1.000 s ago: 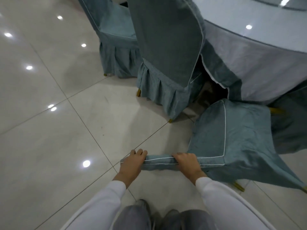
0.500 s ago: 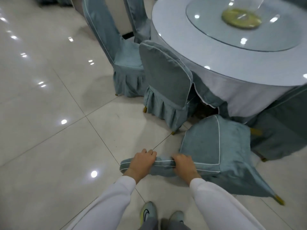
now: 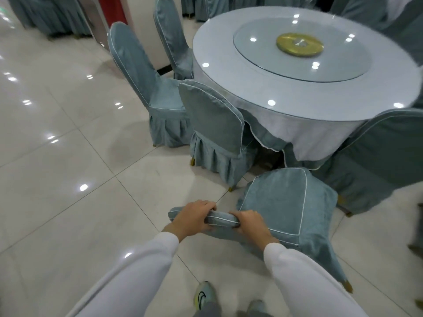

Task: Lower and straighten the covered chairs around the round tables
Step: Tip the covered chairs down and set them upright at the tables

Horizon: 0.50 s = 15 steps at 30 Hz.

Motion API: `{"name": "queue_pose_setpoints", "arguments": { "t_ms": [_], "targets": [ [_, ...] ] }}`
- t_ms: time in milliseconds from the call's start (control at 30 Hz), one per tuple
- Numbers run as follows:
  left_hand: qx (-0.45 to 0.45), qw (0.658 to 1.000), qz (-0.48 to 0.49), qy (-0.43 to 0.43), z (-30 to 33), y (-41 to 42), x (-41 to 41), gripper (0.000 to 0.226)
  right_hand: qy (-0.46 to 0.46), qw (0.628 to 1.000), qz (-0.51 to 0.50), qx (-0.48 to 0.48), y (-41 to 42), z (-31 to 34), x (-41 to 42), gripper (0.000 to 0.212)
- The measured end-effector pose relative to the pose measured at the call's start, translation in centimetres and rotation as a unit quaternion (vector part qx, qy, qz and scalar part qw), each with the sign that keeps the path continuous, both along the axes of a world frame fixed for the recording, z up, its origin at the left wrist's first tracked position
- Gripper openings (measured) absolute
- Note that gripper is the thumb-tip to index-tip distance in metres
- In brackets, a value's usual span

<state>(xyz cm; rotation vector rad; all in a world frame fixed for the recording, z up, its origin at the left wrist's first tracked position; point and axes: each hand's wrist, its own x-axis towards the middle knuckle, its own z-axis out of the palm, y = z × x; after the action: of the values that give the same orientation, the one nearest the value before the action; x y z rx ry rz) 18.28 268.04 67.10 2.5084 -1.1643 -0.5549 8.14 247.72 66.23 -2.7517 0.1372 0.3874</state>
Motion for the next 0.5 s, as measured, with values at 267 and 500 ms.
{"name": "queue_pose_setpoints", "arguments": {
  "t_ms": [267,500],
  "targets": [
    [0.089,0.988,0.099,-0.081,0.6,-1.6,-0.5,0.012,-0.05,0.993,-0.06,0.087,-7.2,3.2,-6.4,0.036],
    [0.109,0.989,0.017,-0.097,4.3,-8.8,-5.8,0.016,-0.058,0.989,-0.062,0.119,-14.5,5.4,-13.2,0.042]
  ]
}}
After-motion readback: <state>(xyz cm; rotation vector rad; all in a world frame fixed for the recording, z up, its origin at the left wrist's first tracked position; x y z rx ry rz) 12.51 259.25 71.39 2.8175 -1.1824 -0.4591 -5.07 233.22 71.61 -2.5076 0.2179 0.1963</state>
